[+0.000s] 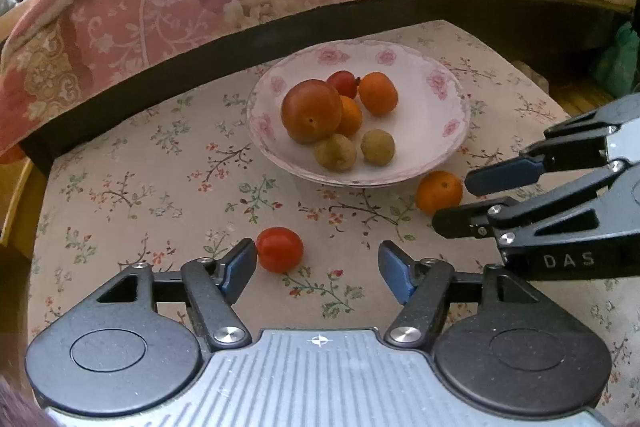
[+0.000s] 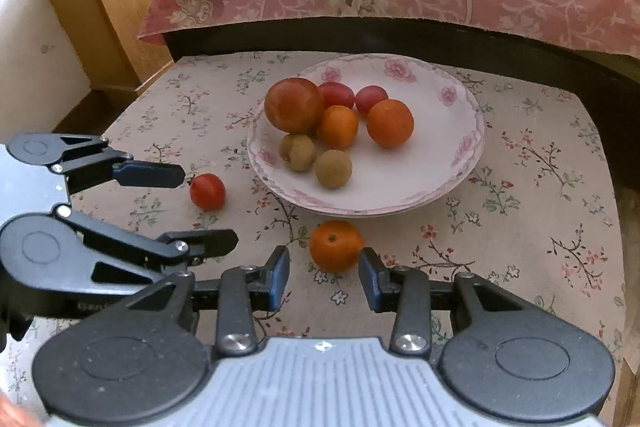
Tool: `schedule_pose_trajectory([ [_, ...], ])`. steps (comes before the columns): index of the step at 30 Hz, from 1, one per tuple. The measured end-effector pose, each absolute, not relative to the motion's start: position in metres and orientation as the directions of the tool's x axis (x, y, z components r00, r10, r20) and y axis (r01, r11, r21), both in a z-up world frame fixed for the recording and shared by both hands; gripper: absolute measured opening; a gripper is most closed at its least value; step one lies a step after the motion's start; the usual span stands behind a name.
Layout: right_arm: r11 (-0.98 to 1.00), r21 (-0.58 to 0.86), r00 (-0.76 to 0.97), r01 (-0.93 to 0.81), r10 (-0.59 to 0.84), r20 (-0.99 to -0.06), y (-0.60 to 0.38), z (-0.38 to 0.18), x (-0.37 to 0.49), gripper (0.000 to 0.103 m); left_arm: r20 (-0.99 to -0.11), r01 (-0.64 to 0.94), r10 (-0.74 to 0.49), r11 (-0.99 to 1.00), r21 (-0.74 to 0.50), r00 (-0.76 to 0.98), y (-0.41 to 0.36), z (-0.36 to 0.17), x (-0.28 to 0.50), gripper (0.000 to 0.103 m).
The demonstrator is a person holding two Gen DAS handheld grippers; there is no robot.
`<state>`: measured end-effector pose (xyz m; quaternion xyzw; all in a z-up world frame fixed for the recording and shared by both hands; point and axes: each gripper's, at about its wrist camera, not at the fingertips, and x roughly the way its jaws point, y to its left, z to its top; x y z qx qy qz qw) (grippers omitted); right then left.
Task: Organize fruits
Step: 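Withdraw both grippers from the plate toward the remaining tomato and orange, then grasp the red cherry tomato with the left gripper while the right gripper grasps the small orange, then lift the red cherry tomato and small orange off the table with both grippers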
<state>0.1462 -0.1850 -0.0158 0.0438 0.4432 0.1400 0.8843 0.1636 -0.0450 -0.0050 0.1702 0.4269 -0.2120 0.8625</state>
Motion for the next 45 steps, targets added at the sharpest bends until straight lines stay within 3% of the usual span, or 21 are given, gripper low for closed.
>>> schedule_pose_trajectory([
  [12, 0.959, 0.188, 0.568, -0.213, 0.278, -0.775, -0.184, -0.024, 0.155, 0.039, -0.815, 0.465, -0.2, 0.88, 0.094, 0.544, -0.039, -0.018, 0.185, 0.075],
  [20, 0.964, 0.146, 0.569, -0.222, 0.25, -0.784, -0.179, -0.027, 0.157, 0.034, -0.823, 0.454, -0.204, 0.888, 0.073, 0.53, -0.039, -0.023, 0.19, 0.061],
  [24, 0.965, 0.142, 0.566, -0.218, 0.244, -0.787, -0.179, -0.027, 0.158, 0.033, -0.821, 0.457, -0.204, 0.886, 0.077, 0.534, -0.039, -0.022, 0.191, 0.049],
  [28, 0.966, 0.136, 0.56, -0.222, 0.241, -0.793, -0.179, -0.026, 0.155, 0.033, -0.825, 0.466, -0.204, 0.881, 0.08, 0.527, -0.04, -0.021, 0.188, 0.044],
  [45, 0.96, 0.157, 0.546, -0.233, 0.262, -0.796, -0.179, -0.008, 0.104, 0.033, -0.852, 0.538, -0.229, 0.84, 0.072, 0.471, -0.048, -0.012, 0.138, 0.044],
])
